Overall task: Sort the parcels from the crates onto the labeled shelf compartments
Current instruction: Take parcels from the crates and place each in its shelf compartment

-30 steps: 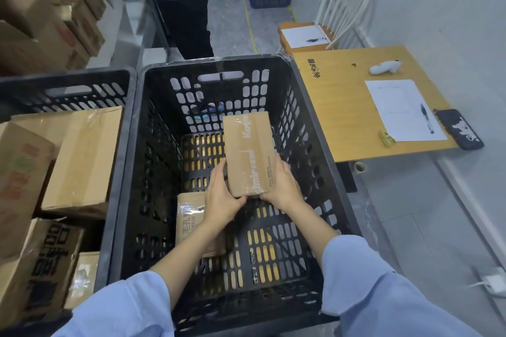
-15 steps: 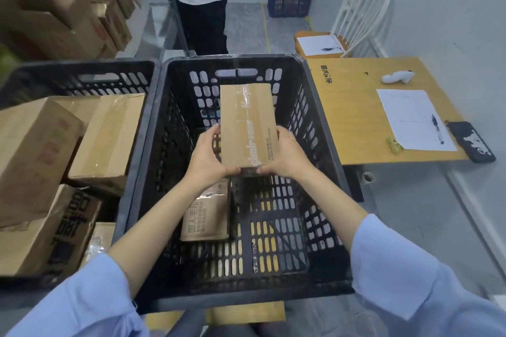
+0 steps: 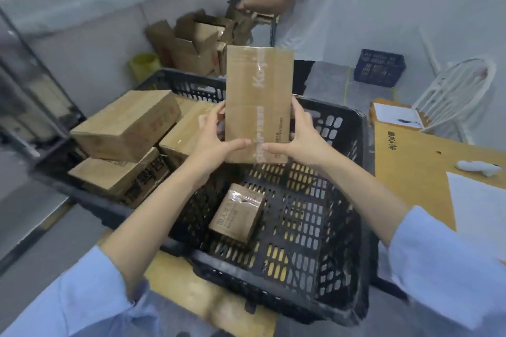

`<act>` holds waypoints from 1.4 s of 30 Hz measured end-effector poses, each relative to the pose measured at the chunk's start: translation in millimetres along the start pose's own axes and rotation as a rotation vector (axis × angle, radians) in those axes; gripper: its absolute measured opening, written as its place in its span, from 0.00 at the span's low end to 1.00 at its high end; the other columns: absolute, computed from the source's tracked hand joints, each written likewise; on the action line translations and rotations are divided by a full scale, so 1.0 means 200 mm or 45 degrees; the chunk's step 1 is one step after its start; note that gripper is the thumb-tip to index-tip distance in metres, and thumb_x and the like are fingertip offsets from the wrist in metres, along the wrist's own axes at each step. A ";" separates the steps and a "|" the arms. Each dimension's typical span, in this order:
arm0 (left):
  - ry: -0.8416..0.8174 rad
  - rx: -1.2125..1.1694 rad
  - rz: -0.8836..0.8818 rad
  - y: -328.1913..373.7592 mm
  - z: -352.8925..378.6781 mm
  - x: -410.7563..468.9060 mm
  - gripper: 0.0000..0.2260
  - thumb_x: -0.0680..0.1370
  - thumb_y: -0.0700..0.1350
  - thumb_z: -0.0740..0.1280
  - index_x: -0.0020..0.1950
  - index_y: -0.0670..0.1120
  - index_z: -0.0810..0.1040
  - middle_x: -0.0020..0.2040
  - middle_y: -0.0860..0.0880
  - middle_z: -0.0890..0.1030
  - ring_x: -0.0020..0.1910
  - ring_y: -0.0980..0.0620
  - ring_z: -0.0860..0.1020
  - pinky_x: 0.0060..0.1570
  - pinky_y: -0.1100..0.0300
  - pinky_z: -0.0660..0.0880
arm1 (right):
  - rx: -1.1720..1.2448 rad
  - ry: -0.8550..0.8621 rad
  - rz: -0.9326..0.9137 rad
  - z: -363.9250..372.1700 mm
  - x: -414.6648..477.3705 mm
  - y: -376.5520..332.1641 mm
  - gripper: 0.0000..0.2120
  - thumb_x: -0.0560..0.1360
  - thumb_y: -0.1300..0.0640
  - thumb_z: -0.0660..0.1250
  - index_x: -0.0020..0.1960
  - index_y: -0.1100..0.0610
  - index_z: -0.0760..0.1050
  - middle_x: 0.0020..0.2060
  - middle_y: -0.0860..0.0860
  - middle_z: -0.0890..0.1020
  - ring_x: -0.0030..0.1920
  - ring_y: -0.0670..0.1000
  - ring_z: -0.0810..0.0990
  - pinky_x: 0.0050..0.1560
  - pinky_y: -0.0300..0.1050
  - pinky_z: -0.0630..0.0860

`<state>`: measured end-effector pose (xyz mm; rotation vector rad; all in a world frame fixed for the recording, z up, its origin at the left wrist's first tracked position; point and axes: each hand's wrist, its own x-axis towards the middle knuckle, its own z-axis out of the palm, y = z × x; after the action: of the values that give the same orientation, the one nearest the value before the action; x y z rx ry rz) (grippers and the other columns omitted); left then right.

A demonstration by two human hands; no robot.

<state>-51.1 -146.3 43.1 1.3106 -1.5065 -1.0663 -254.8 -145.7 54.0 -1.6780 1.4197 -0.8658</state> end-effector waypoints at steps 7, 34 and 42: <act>0.364 -0.179 -0.044 0.11 -0.29 -0.25 0.33 0.71 0.47 0.76 0.71 0.55 0.63 0.70 0.55 0.69 0.65 0.55 0.72 0.68 0.45 0.70 | 0.136 -0.184 -0.246 0.15 0.07 -0.32 0.44 0.71 0.49 0.76 0.76 0.49 0.51 0.70 0.48 0.64 0.68 0.46 0.67 0.62 0.34 0.68; 1.317 -0.126 -0.133 0.09 -1.14 -1.69 0.39 0.61 0.63 0.75 0.69 0.63 0.64 0.68 0.57 0.71 0.66 0.56 0.73 0.61 0.51 0.74 | 0.416 -1.155 -0.614 1.42 -0.39 -1.11 0.34 0.75 0.44 0.69 0.72 0.45 0.52 0.67 0.44 0.68 0.64 0.43 0.72 0.60 0.32 0.69; 1.468 -0.130 -0.107 0.07 -1.24 -2.24 0.39 0.62 0.55 0.77 0.71 0.57 0.67 0.67 0.53 0.76 0.64 0.53 0.76 0.57 0.51 0.78 | 0.408 -1.382 -0.760 1.71 -0.77 -1.26 0.38 0.72 0.51 0.75 0.73 0.45 0.55 0.70 0.43 0.67 0.69 0.44 0.68 0.60 0.31 0.70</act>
<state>223.0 282.3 95.7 1.5061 -0.5160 -0.2619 137.8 71.6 107.2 -1.8550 0.0467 -0.2985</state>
